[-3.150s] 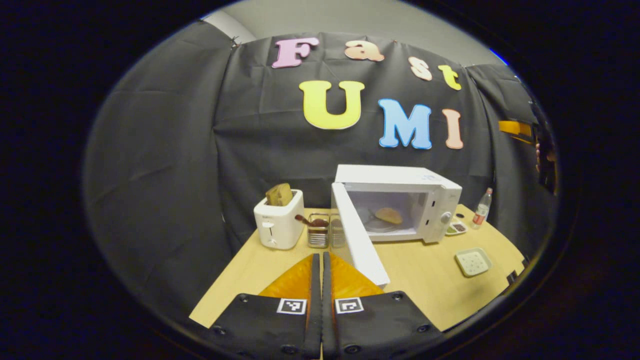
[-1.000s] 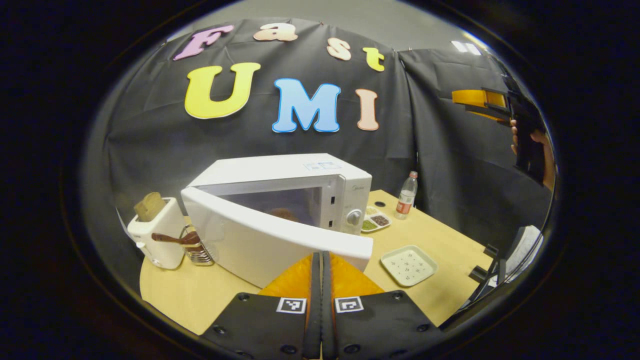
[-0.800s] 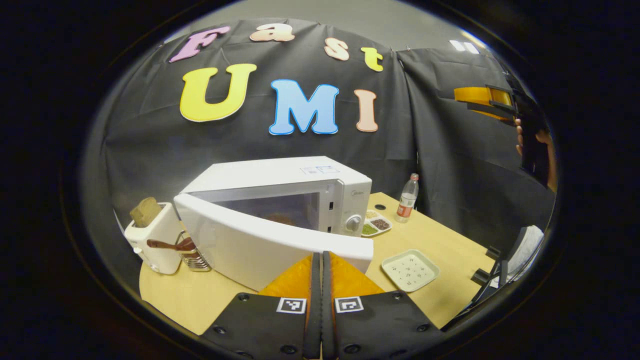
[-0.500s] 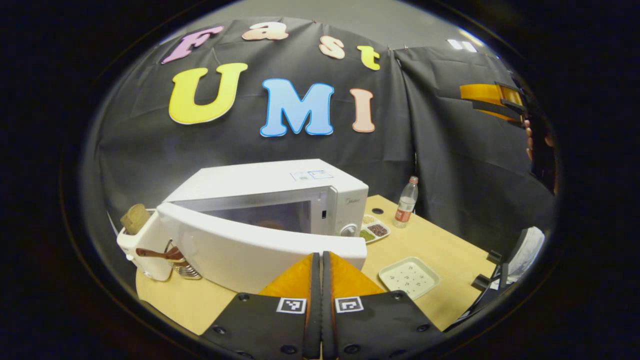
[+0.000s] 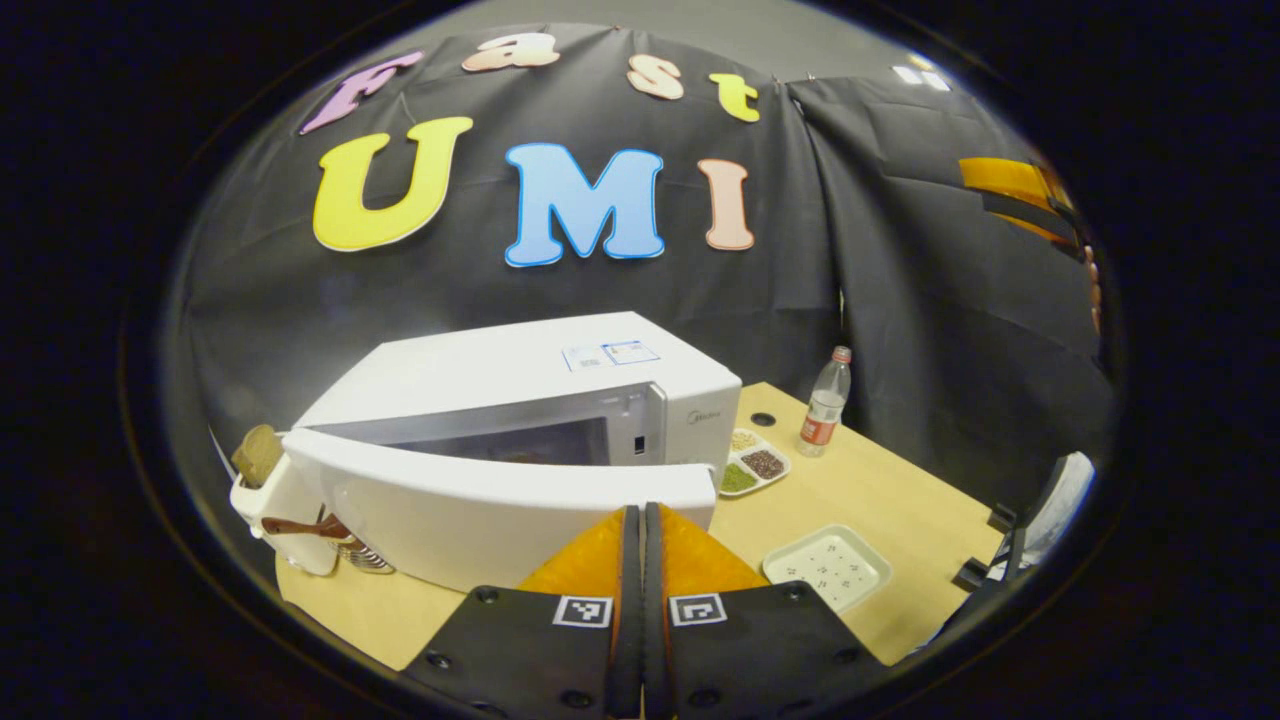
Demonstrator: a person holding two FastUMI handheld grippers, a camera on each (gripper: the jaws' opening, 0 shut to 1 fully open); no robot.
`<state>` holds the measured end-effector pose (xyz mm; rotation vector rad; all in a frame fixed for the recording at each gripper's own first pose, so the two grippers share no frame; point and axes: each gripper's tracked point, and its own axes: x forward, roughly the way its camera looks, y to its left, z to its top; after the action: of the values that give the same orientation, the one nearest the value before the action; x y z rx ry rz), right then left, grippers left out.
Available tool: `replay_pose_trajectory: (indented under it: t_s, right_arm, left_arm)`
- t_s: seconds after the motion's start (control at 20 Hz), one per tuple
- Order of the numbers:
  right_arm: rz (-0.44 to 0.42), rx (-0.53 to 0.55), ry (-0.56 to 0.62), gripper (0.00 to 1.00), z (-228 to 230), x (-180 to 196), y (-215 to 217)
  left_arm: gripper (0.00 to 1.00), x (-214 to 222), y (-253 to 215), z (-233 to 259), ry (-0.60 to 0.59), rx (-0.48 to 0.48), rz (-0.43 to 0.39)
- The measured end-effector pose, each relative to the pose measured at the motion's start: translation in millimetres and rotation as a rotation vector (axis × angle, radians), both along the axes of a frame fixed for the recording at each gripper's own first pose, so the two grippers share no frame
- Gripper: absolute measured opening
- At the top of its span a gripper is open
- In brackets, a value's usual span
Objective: Open the microwave oven with the left hand, put the food in, and close the microwave oven.
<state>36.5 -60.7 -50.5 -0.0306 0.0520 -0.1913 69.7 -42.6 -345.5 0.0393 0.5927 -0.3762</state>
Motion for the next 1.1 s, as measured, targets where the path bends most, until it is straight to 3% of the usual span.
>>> replay_pose_trajectory:
  t_s: [1.1]
  right_arm:
    - [-0.03, 0.026, 0.005, 0.85, -12.8, 6.8, -33.2]
  left_arm:
    - [0.07, 65.7, -23.4, -20.0, 0.04, -0.032, 0.096]
